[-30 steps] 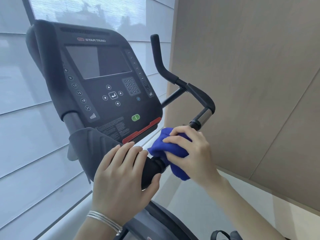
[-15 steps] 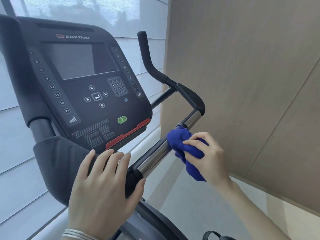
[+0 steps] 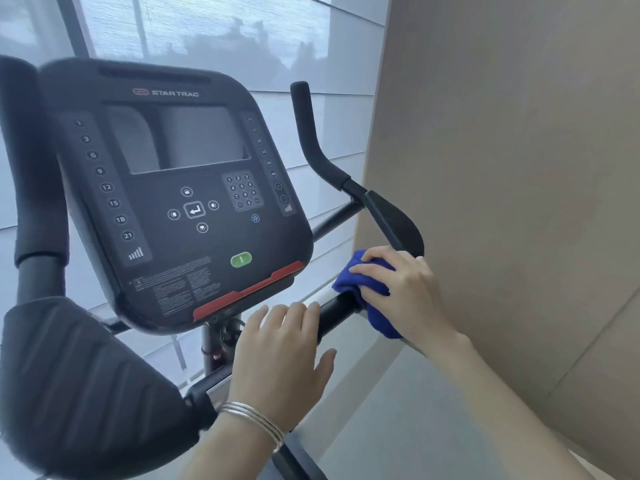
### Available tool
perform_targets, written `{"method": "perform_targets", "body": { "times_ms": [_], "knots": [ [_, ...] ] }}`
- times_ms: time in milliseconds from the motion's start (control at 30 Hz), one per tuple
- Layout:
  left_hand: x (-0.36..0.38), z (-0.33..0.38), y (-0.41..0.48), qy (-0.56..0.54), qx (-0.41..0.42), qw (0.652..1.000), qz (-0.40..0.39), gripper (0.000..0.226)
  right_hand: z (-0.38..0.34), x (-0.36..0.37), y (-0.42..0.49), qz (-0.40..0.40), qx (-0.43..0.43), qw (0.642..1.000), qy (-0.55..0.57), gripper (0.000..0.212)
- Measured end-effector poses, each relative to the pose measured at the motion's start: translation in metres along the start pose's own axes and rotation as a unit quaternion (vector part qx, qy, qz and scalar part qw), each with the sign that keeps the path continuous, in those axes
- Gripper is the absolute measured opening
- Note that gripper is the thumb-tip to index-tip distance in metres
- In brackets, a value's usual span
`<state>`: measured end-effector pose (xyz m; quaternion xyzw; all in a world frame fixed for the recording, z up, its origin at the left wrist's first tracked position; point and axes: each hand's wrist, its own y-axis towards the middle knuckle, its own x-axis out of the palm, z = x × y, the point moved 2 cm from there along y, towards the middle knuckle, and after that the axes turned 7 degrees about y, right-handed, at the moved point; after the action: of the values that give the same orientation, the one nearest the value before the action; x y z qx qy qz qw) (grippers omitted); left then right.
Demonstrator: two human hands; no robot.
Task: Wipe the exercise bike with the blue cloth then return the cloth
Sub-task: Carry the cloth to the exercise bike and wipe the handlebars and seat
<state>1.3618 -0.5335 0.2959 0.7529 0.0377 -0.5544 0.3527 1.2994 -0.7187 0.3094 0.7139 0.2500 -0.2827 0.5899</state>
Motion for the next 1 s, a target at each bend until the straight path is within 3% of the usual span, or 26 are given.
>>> {"method": "perform_targets", "body": {
  "times_ms": [100,167,433,600,867,1000],
  "knots": [
    [0.010,0.011,0.008,0.030,0.000,1.000,-0.009,0.045,0.042,-0.005,0.009,-0.013,0.100,0.995,-0.002,0.020],
    [0.014,0.014,0.013,0.049,-0.005,0.999,-0.001,0.049,0.055,-0.007,0.012,-0.029,0.120,0.992,0.008,0.021],
    [0.022,0.024,0.026,0.080,-0.006,0.997,0.020,0.032,0.025,0.002,-0.018,0.003,0.021,0.996,0.083,0.028],
    [0.019,0.022,0.025,0.052,-0.018,0.998,0.031,0.032,0.066,-0.001,0.005,0.023,0.149,0.987,0.057,0.020],
    [0.021,0.024,0.024,0.056,-0.027,0.998,0.031,0.029,0.017,0.012,-0.044,0.092,0.044,0.987,0.121,0.024],
    [0.021,0.022,0.022,0.048,-0.030,0.998,0.027,0.023,0.061,0.013,-0.054,0.126,0.213,0.954,0.169,0.021]
  ]
}}
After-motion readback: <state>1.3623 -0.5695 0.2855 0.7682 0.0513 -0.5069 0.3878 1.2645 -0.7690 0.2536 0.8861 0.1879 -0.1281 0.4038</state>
